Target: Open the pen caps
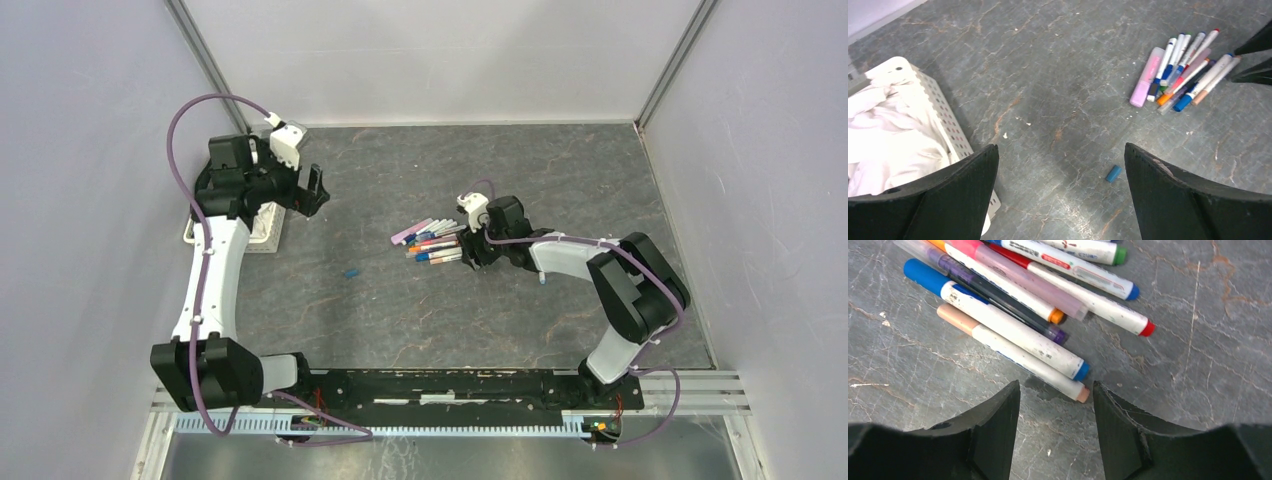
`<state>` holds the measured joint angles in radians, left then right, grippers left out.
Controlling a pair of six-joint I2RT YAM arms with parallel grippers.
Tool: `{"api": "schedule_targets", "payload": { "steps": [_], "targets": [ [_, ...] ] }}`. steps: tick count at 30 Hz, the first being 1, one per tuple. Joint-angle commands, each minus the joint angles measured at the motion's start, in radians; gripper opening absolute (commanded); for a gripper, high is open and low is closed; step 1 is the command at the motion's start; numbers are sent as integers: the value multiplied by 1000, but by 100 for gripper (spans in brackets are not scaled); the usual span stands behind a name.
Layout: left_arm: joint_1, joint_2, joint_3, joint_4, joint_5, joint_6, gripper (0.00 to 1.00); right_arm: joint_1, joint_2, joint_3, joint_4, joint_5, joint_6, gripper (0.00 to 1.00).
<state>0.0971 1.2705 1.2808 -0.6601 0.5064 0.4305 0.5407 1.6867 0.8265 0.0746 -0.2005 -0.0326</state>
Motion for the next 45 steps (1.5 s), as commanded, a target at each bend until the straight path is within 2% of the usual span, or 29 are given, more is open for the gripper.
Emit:
{"api": "schedule_targets", "payload": {
  "steps": [1, 16, 25, 27, 30, 36, 41, 43, 45],
  "targets": [
    [8, 18, 18, -87, 114, 62, 100, 19, 20, 56, 38, -13, -55, 60],
    [7, 7, 4, -91, 111, 132, 100, 70, 13, -5, 23, 5, -26, 48],
    [6, 6, -1, -109, 126, 172, 100, 99, -67, -116, 31, 64, 1, 47],
    [6, 9, 4, -127, 142, 187, 100, 113, -82, -137, 35, 67, 5, 44],
    [6, 3, -4, -141, 153, 198, 100, 148, -100, -169, 52, 74, 6, 35],
    [6, -11, -51, -270, 277, 375, 100, 214, -44, -113, 23, 79, -4, 35],
    [7, -3, -54, -371, 317, 499, 100, 236, 33, -37, 1, 65, -20, 39],
    [6, 0, -53, -388, 337, 520, 100, 238, 62, -28, 0, 59, -26, 37],
    [6, 1, -58, -403, 362, 543, 100, 238, 83, -23, -11, 47, -27, 30]
  ]
}}
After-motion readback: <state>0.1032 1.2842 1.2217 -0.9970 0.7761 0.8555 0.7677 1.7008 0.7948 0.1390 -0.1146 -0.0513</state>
